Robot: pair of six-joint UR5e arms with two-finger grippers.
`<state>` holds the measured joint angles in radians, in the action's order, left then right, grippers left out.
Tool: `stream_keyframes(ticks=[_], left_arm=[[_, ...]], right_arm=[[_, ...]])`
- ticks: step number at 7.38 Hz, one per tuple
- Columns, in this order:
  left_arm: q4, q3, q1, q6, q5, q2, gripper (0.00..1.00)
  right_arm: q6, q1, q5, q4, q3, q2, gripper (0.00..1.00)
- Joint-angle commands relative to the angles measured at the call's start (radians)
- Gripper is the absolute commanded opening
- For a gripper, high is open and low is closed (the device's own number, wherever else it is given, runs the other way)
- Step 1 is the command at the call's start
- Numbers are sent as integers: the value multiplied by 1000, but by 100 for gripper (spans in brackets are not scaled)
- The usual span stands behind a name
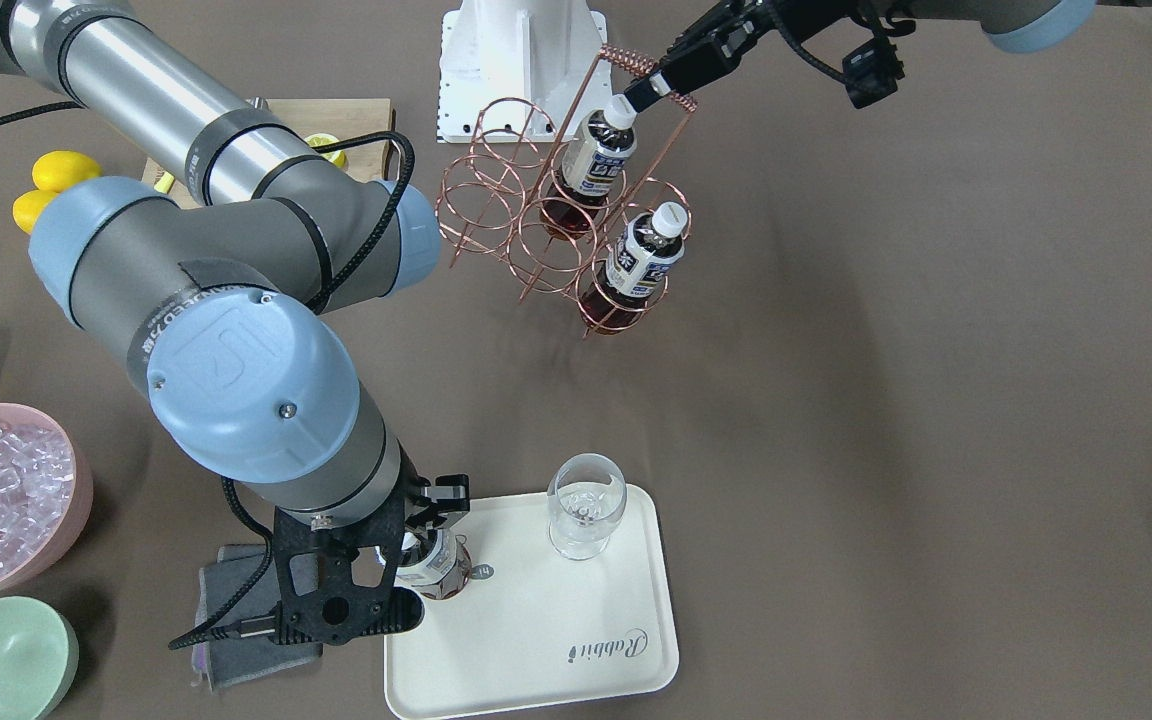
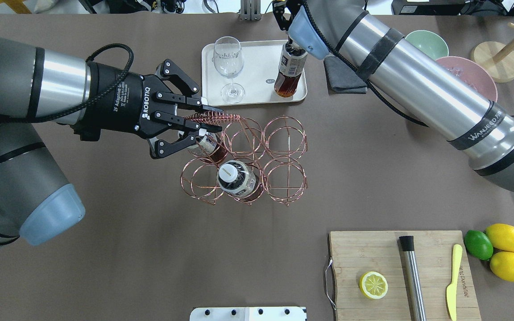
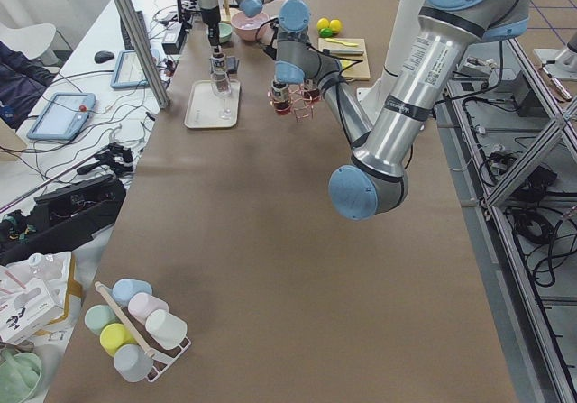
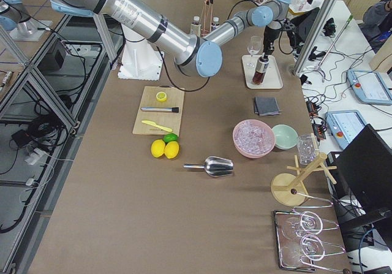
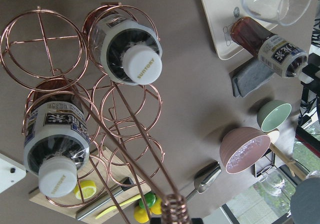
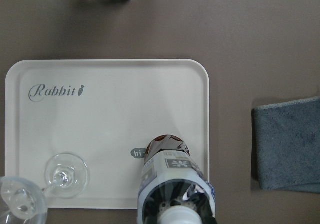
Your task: Take tea from basket to plate
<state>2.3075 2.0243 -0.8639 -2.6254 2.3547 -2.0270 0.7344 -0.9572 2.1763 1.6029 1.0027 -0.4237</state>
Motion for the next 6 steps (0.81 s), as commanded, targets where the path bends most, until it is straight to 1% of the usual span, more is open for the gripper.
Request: stream_keyframes(ticks=[1, 2, 3, 4, 5, 6], left_arm=[[-68, 1, -185, 193, 211, 53, 0], [-68, -2, -255, 235, 275, 100, 0], [-86, -9, -312, 251, 322, 120, 0], [-114, -30, -386, 280, 375, 149, 0], [-155, -71, -467, 303, 436, 146, 0], [-196, -93, -512, 306, 451, 143, 0]], right_arm=[[-1, 0, -33, -49, -39, 20, 0], [-3, 0, -41, -50, -55, 34, 0], [-4, 2, -43, -50, -58, 34, 0], [-10, 2, -46, -50, -58, 36, 0], [-10, 3, -46, -50, -61, 36, 0], [-12, 5, -46, -50, -62, 36, 5]])
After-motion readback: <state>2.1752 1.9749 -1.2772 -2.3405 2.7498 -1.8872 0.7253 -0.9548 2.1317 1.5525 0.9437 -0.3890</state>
